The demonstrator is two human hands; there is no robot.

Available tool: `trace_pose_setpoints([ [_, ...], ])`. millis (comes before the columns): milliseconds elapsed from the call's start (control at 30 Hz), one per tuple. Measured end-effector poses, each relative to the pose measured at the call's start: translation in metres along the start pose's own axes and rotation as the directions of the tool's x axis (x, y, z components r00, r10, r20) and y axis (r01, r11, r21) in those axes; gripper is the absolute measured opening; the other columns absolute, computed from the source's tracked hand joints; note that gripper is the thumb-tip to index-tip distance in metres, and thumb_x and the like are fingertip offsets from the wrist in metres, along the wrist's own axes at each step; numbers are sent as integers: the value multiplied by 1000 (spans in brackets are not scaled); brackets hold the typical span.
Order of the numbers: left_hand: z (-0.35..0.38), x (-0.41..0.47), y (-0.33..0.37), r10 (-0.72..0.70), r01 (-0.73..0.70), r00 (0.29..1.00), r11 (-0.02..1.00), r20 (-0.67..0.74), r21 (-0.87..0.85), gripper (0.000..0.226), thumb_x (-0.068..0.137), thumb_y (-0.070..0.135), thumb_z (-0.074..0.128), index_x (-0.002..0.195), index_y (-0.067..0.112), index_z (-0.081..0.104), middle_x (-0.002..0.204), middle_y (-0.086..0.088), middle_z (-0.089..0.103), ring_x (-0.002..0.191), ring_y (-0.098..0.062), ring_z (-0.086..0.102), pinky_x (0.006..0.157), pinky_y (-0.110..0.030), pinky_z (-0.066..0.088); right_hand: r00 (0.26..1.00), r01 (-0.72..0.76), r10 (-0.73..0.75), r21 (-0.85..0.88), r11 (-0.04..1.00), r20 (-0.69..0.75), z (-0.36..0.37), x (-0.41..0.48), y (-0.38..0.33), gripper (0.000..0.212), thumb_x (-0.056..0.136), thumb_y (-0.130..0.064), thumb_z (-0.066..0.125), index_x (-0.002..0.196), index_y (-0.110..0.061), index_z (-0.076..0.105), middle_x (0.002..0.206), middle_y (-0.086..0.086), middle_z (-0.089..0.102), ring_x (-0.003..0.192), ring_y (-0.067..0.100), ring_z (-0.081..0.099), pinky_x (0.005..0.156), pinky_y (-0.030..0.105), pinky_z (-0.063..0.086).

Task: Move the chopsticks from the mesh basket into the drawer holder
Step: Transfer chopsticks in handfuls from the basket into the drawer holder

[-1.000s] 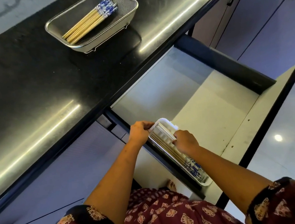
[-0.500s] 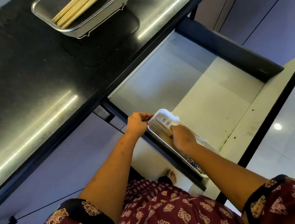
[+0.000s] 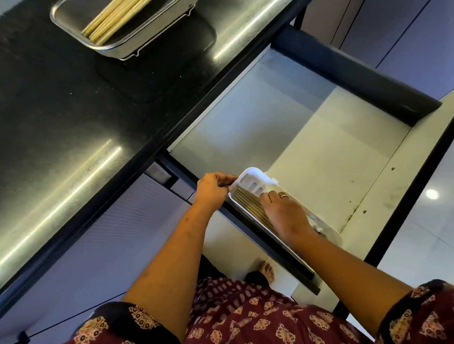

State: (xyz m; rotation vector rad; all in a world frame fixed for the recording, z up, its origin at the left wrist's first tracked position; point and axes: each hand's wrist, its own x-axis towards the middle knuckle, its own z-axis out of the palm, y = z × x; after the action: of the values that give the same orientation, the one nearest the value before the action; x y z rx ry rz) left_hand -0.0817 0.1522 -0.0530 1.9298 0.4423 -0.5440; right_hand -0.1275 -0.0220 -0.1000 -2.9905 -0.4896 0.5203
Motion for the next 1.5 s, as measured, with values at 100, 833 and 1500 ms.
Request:
trace_pose_setpoints([
  [100, -1, 0, 0, -3, 3, 1000, 1000, 5, 8, 28, 85, -2, 58, 111, 6, 65, 114, -9, 67, 99, -13, 60, 86, -21, 44, 991, -92, 72, 194, 977, 108, 2, 2, 0, 21, 96, -18, 39, 115, -14, 47, 111, 8, 59, 94, 25, 62, 77, 35, 51],
  [833, -21, 3, 38, 92, -141, 943, 981, -321, -134, 24, 87, 1, 56, 106, 10, 68, 109, -7, 69, 98, -11, 61, 89, -19, 44, 997, -25, 71, 662, 749, -43, -82, 51, -33, 23, 96, -25, 50, 82, -8, 58, 71, 7, 56, 67, 24, 52, 58, 29, 35],
  [1500, -262, 86, 169, 161, -394, 793, 871, -587, -293, 23, 84, 2, 62, 102, 11, 70, 100, -3, 70, 96, -14, 64, 91, -28, 51, 958, 145, 187, 927, 345, -219, -309, 245, -159, 14, 95, -13, 49, 95, -7, 62, 77, 3, 61, 65, 8, 58, 65, 23, 53],
])
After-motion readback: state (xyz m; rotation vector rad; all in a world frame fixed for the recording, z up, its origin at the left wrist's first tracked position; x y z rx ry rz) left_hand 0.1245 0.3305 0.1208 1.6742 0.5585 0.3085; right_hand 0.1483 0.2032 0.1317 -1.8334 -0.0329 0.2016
